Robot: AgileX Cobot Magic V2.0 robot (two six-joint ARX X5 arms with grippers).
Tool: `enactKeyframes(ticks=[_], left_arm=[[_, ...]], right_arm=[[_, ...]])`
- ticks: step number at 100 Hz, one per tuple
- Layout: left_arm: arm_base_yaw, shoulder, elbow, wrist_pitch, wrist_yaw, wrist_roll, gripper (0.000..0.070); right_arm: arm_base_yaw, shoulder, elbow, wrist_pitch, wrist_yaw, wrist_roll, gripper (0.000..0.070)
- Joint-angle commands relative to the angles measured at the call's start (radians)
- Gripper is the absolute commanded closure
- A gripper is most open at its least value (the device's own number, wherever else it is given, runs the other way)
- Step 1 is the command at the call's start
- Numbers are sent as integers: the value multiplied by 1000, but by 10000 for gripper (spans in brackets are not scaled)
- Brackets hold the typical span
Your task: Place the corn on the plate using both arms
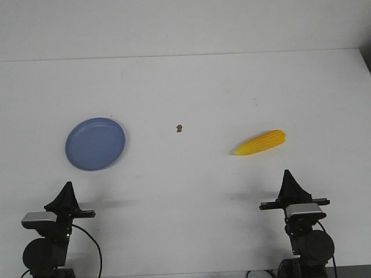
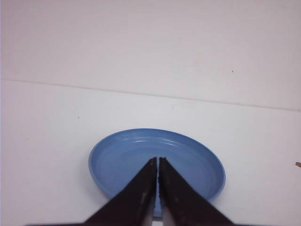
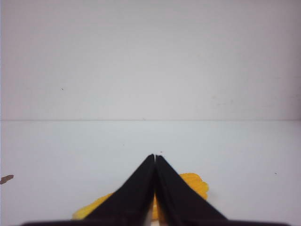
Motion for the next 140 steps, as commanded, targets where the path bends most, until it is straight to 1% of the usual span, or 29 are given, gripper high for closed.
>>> enactKeyframes(ticks=[1, 10, 16, 23, 28, 40, 50, 60, 69, 78, 88, 97, 125, 129, 131, 134, 137, 140], left_arm=[[0, -1, -5, 10, 2, 2, 685], [0, -1, 26, -2, 5, -2, 685], [0, 3, 63, -33, 26, -6, 685], [0, 22, 123, -94, 31, -6, 685], [0, 46, 173, -144, 31, -6, 685], [0, 138, 312, -265, 27, -4, 685], [0, 256, 459, -380, 27, -6, 685], [0, 396, 624, -505, 27, -4, 685], [0, 533, 772, -619, 27, 8, 685], [0, 643, 883, -713, 27, 31, 685], [0, 750, 981, -803, 28, 32, 685], [-1, 812, 1025, -837, 28, 32, 685], [-2, 837, 1027, -830, 32, 32, 685], [-2, 836, 1027, -829, 32, 31, 682], [-2, 836, 1027, -829, 32, 31, 680], [-2, 836, 1028, -829, 32, 31, 662], [-2, 836, 1028, -829, 32, 27, 612], [-2, 836, 1028, -829, 32, 23, 530]], right_arm=[[0, -2, -2, 32, 1, 7, 693], [0, -2, -2, 69, 2, 9, 693], [0, -2, 3, 89, -2, 24, 693], [0, -2, 26, 71, -3, 54, 693], [0, -2, 55, 33, -3, 72, 693], [0, 18, 159, -114, -3, 86, 693], [0, 70, 285, -298, -3, 86, 693], [0, 163, 421, -469, -3, 84, 693], [0, 270, 542, -610, -3, 53, 693], [0, 370, 639, -734, -3, 28, 693], [0, 481, 731, -855, -5, 29, 693], [0, 547, 774, -890, -6, 29, 693], [0, 593, 792, -886, -5, 33, 688], [0, 593, 792, -887, -5, 33, 662], [0, 593, 792, -888, -5, 32, 630], [0, 593, 792, -888, -5, 33, 561], [0, 593, 791, -888, -5, 33, 476], [0, 593, 792, -888, -5, 33, 383]])
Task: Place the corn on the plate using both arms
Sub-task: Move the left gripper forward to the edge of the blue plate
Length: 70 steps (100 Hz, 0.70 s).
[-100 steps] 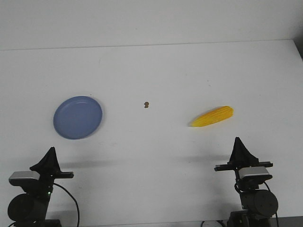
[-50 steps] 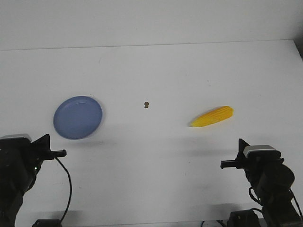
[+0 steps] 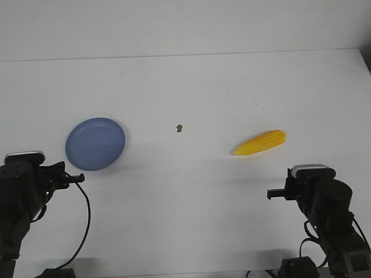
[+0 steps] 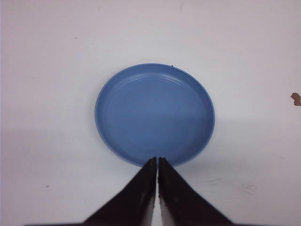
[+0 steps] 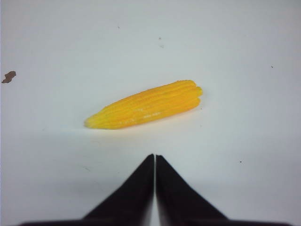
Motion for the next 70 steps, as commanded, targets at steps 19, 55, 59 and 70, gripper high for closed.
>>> enactKeyframes(ticks=[19, 55, 59, 70], left_arm=[[-1, 3, 19, 9, 5, -5, 198], [68, 136, 67, 68, 0, -64, 199], [93, 183, 84, 66, 0, -81, 199], [158, 310, 118, 72, 7, -102, 198]], right_arm=[[0, 3, 18, 8, 0, -3, 238], [0, 3, 18, 40, 0, -3, 238], [0, 3, 18, 40, -1, -3, 237], [0, 3, 18, 39, -1, -3, 238]])
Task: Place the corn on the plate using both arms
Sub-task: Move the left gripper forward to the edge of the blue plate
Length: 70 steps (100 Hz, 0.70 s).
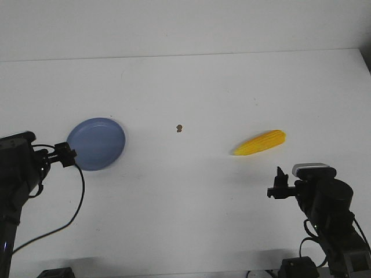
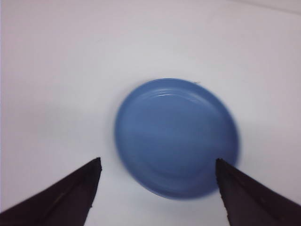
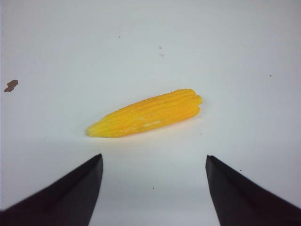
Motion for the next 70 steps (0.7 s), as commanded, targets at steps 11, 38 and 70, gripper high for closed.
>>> enactKeyframes(ticks=[11, 38, 70], left_arm=[[89, 206, 40, 56, 87, -29, 198], [140, 474, 40, 140, 185, -24, 198], [145, 611, 40, 204, 177, -22, 199]], right_arm=[[0, 3, 17, 10, -1, -3, 238], [0, 3, 18, -4, -1, -3, 238], [0, 3, 17, -6, -1, -3, 238]])
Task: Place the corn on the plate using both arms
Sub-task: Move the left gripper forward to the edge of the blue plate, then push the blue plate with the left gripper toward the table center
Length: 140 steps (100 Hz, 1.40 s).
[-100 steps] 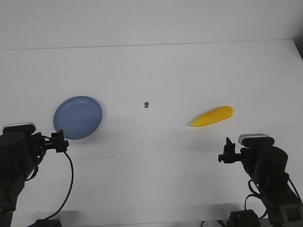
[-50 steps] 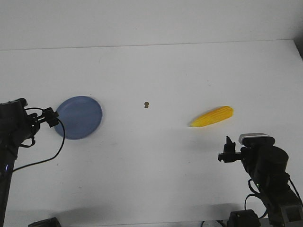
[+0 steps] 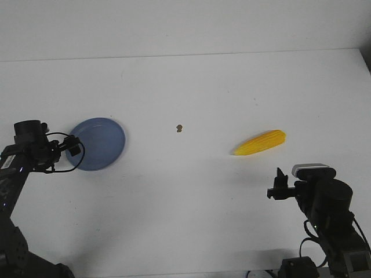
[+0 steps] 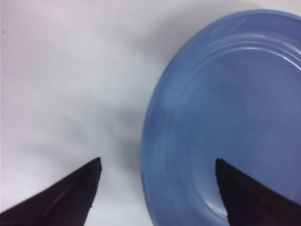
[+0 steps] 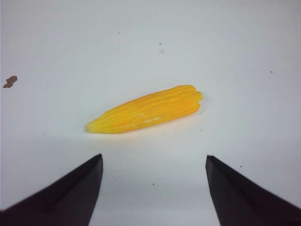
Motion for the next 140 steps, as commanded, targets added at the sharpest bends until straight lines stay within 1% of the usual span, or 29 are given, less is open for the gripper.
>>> enactKeyframes(ticks=[1, 28, 32, 37, 50, 53, 55, 67, 70, 75, 91, 106, 117, 124, 133, 140], left_arm=[[3, 32, 14, 18, -2, 4, 199], [3, 87, 14, 31, -2, 1, 210], [3, 92, 14, 33, -2, 1, 223], [3, 96, 14, 35, -2, 1, 308], [3, 96, 14, 40, -2, 16, 635], [3, 96, 14, 40, -2, 22, 684], [3, 96, 14, 40, -2, 24, 700], [2, 96, 14, 43, 0, 23, 696], [2, 96, 14, 43, 11, 20, 696], [3, 93, 14, 42, 45, 19, 696], [10, 51, 14, 39, 194, 1, 696], [-9, -60, 14, 23, 248, -6, 696], [-48, -135, 14, 16, 271, -29, 696], [-87, -163, 14, -1, 305, -33, 696], [-158, -174, 12, -32, 340, -35, 696], [-224, -174, 9, -42, 343, -33, 696]], right_arm=[[0, 3, 17, 8, -1, -3, 238], [0, 3, 18, 6, -1, -3, 238], [0, 3, 18, 6, -1, -3, 238], [0, 3, 17, 6, -1, -3, 238], [0, 3, 17, 6, -1, -3, 238], [0, 3, 18, 6, -1, -3, 238], [0, 3, 18, 6, -1, -3, 238], [0, 3, 18, 6, -1, -3, 238], [0, 3, 17, 6, -1, -3, 238], [0, 3, 18, 6, -1, -3, 238], [0, 3, 18, 6, -1, -3, 238], [0, 3, 18, 8, -1, -3, 238], [0, 3, 18, 12, -1, -3, 238], [0, 3, 18, 16, 0, -3, 238], [0, 3, 18, 18, -1, -3, 238], [0, 3, 17, 18, -1, -3, 238]])
